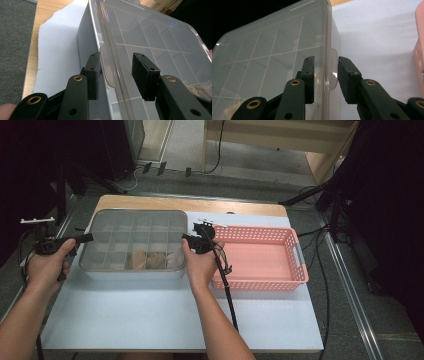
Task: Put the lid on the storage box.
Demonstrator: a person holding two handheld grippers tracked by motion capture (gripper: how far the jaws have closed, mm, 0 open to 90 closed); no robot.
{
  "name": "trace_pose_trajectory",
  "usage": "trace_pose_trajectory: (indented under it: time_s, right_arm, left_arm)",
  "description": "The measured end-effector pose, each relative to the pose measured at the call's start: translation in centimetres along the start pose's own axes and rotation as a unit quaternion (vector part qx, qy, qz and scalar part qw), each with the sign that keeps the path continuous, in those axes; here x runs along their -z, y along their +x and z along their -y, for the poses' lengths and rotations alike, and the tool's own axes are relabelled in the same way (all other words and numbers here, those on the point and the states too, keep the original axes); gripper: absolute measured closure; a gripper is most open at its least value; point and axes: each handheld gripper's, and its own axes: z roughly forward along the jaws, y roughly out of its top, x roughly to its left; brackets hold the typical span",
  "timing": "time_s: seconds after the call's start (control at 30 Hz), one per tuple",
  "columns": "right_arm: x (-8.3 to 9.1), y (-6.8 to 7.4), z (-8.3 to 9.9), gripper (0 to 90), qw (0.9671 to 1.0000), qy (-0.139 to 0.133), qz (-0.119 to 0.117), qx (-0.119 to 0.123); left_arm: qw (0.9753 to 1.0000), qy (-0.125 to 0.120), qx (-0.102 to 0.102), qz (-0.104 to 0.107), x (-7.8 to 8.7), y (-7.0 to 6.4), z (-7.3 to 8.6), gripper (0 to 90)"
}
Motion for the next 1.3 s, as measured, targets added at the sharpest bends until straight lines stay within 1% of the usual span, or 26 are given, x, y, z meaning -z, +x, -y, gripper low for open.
trace_pose_trajectory:
  time_s: [0.03,0.07,0.1,0.2,0.27,0.33,0.4,0.43,0.47,0.5,0.57,0.67,0.7,0.73,0.8,0.9,0.97,1.03,1.07,1.1,1.2,1.27,1.3]
  right_arm:
    - [0.01,-0.01,0.01,68.9,1.0,-0.002,-0.001,-0.005]
    - [0.06,-0.03,0.03,69.3,0.9999,-0.004,-0.003,-0.01]
    - [0.14,0.01,0.02,69.4,0.9999,-0.006,-0.002,-0.012]
    - [0.27,0.26,0.06,69.7,0.9999,-0.012,-0.005,-0.01]
    - [0.29,0.32,0.04,69.7,0.9999,-0.01,-0.006,-0.007]
    - [0.21,0.37,-0.05,70.3,0.9999,-0.009,-0.006,-0.01]
    - [0.01,0.44,-0.11,70.3,1.0,-0.008,0.0,-0.003]
    - [-0.13,0.51,-0.11,70.3,1.0,-0.007,0.002,0.0]
    - [-0.28,0.46,-0.06,70.2,1.0,-0.007,0.002,0.006]
    - [-0.33,0.52,0.0,70.1,0.9999,-0.009,0.002,0.005]
    - [-0.29,0.58,0.05,70.1,0.9999,-0.009,0.004,0.005]
    - [-0.29,0.69,0.19,71.0,0.9997,-0.018,0.008,0.014]
    - [-0.27,0.75,0.24,71.9,0.9995,-0.021,0.012,0.019]
    - [-0.29,0.85,0.28,72.1,0.9993,-0.028,0.015,0.022]
    - [-0.33,0.86,0.26,72.9,0.999,-0.035,0.014,0.024]
    - [-0.19,0.67,0.13,73.2,0.9987,-0.043,0.008,0.028]
    - [-0.05,0.62,0.03,73.5,0.9987,-0.045,0.007,0.023]
    - [0.12,0.59,-0.08,73.7,0.9985,-0.05,0.0,0.02]
    - [0.12,0.64,-0.11,73.7,0.9983,-0.054,-0.002,0.022]
    - [0.05,0.65,-0.12,73.7,0.9983,-0.054,-0.003,0.022]
    - [-0.42,0.67,0.02,73.4,0.999,-0.041,0.002,0.018]
    - [-0.64,0.74,0.21,73.2,0.999,-0.037,0.008,0.024]
    - [-0.68,0.74,0.28,73.1,0.9986,-0.041,0.011,0.03]
  left_arm:
    - [1.0,-0.002,0.0,-0.002,0.03,-0.04,-0.02,61.3]
    - [1.0,-0.005,0.005,-0.006,0.08,-0.09,-0.05,62.4]
    - [0.9999,-0.005,0.012,-0.003,0.17,-0.04,-0.1,63.4]
    - [0.9996,-0.013,0.025,-0.002,0.46,0.12,-0.25,65.8]
    - [0.9996,-0.012,0.024,0.0,0.56,0.2,-0.33,66.8]
    - [0.9996,-0.012,0.024,-0.004,0.43,0.18,-0.36,66.8]
    - [0.9996,-0.01,0.02,-0.015,0.19,0.26,-0.35,67.2]
    - [0.9995,-0.011,0.023,-0.018,0.07,0.32,-0.32,67.3]
    - [0.9995,-0.01,0.023,-0.018,0.05,0.41,-0.32,67.3]
    - [0.9994,-0.013,0.025,-0.017,0.02,0.44,-0.29,67.5]
    - [0.9995,-0.014,0.021,-0.019,0.01,0.37,-0.27,67.5]
    - [0.9993,-0.022,0.014,-0.025,-0.09,0.25,-0.22,67.5]
    - [0.9992,-0.023,0.009,-0.03,-0.12,0.21,-0.23,67.8]
    - [0.9991,-0.026,0.01,-0.033,-0.17,0.11,-0.22,68.3]
    - [0.9985,-0.032,0.004,-0.044,-0.25,-0.05,-0.24,69.8]
    - [0.9986,-0.033,0.006,-0.04,-0.21,-0.14,-0.25,70.3]
    - [0.9985,-0.039,0.008,-0.037,-0.11,-0.19,-0.26,70.8]
    - [0.9982,-0.049,0.008,-0.034,0.07,-0.16,-0.33,71.5]
    - [0.9982,-0.05,0.011,-0.032,0.07,-0.16,-0.36,71.9]
    - [0.9981,-0.05,0.01,-0.034,0.05,-0.11,-0.41,72.1]
    - [0.9979,-0.048,0.011,-0.041,-0.3,0.09,-0.37,72.0]
    - [0.9979,-0.051,0.015,-0.038,-0.37,0.14,-0.35,72.2]
    - [0.9978,-0.051,0.015,-0.04,-0.37,0.1,-0.38,72.3]
